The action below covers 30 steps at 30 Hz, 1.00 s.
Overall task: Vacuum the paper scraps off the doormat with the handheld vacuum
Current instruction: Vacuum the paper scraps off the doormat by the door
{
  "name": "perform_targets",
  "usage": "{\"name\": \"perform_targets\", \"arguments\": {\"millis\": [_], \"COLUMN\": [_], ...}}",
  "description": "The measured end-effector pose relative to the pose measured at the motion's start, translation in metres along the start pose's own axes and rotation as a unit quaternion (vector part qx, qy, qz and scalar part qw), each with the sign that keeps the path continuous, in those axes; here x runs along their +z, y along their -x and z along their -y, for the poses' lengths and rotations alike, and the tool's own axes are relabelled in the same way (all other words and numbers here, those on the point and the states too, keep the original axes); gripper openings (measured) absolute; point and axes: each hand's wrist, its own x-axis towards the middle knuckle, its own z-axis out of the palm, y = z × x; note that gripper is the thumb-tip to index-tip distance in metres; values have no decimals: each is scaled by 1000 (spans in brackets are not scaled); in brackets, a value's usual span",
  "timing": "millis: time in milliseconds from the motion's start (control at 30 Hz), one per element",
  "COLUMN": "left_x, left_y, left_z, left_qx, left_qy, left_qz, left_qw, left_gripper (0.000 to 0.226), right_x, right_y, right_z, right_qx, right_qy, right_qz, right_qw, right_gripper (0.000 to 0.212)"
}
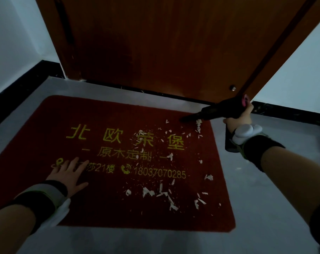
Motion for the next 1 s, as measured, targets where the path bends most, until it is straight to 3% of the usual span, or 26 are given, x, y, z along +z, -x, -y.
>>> {"name": "perform_targets", "arguments": {"millis": [200, 333, 500, 633, 1000], "left_x": [3, 2, 2, 0, 8], "left_y": [2, 4, 5, 6, 12], "left_z": [6, 7, 7, 7, 15], "left_qx": [7, 7, 8, 13, 28], "left_qy": [-5, -8, -2, -3, 17], "left_qz": [16, 20, 20, 27, 40], "left_qw": [1000, 1000, 1000, 1000, 999], "left_gripper": [79, 79, 79, 79, 77], "right_x": [1, 14, 28, 45, 92], "right_y": [2, 17, 25, 33, 41], "right_z": [5, 10, 16, 28, 70], "right_qx": [-6, -21, -53, -38, -39], "right_qy": [-6, -29, -34, -43, 80], "right_qz": [43, 79, 133, 148, 69], "right_qw": [999, 996, 989, 987, 994], "right_gripper": [84, 74, 86, 81, 87]}}
